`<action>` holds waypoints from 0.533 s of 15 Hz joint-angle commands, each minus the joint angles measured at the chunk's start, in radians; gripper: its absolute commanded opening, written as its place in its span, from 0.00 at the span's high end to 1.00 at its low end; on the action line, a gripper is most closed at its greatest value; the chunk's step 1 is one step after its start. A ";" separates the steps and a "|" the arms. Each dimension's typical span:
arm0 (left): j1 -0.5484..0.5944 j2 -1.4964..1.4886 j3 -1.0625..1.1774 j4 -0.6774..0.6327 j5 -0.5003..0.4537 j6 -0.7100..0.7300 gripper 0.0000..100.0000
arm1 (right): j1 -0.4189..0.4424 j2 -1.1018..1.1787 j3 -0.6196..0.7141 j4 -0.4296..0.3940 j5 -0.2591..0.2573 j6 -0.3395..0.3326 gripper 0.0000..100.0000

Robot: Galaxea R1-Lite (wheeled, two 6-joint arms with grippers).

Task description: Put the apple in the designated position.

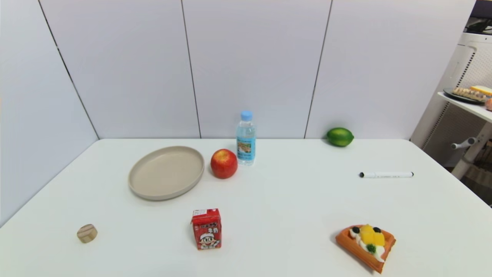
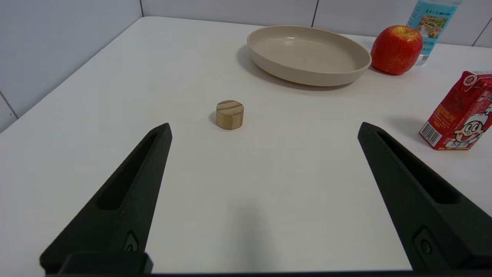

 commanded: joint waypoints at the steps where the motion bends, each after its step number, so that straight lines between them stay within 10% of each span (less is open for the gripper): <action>1: 0.000 0.002 0.000 0.000 0.001 0.000 0.00 | -0.001 0.001 0.000 0.000 -0.002 0.008 0.00; 8: 0.000 0.002 0.000 0.000 0.001 0.000 0.00 | -0.001 0.001 0.000 0.000 0.000 0.007 0.00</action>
